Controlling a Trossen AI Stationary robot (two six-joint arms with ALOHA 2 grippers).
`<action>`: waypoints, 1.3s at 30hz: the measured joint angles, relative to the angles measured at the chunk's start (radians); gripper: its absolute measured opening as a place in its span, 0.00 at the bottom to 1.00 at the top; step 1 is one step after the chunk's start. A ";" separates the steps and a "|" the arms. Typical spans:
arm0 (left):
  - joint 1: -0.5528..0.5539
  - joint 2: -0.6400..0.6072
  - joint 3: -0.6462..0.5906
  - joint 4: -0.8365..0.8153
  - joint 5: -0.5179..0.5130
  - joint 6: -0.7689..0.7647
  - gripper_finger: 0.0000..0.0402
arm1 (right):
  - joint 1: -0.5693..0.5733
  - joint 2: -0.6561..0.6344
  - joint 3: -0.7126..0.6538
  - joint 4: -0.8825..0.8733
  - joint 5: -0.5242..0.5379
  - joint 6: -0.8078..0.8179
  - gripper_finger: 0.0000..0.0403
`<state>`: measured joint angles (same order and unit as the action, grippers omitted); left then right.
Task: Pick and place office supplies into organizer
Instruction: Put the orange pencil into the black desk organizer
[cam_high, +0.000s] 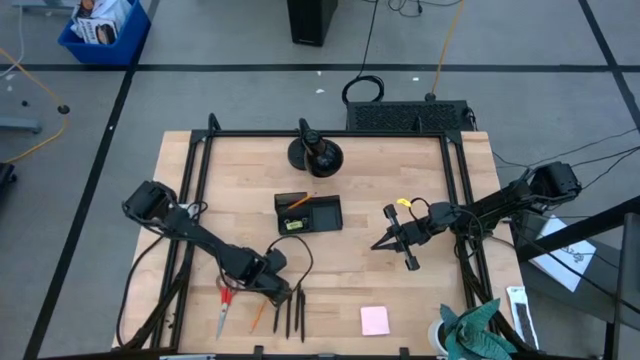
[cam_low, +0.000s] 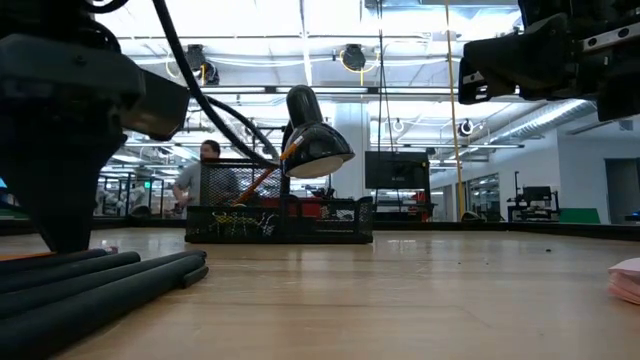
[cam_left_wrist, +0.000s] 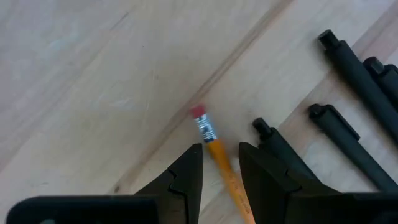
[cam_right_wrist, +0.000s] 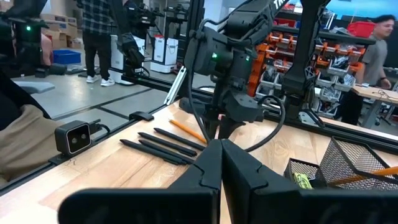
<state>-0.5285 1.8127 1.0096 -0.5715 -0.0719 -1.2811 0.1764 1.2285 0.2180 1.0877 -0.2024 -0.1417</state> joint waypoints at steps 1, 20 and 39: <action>0.000 0.013 0.000 0.003 0.000 0.000 0.28 | 0.000 0.000 0.000 0.000 0.000 0.000 0.00; -0.041 0.049 -0.001 0.013 -0.093 -0.023 0.27 | 0.000 0.000 0.000 0.008 0.005 0.010 0.00; -0.045 0.049 -0.004 0.042 -0.119 -0.029 0.14 | 0.002 0.000 0.000 0.008 0.049 0.026 0.00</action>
<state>-0.5739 1.8617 1.0054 -0.5298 -0.1913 -1.3106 0.1783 1.2289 0.2180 1.0955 -0.1532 -0.1162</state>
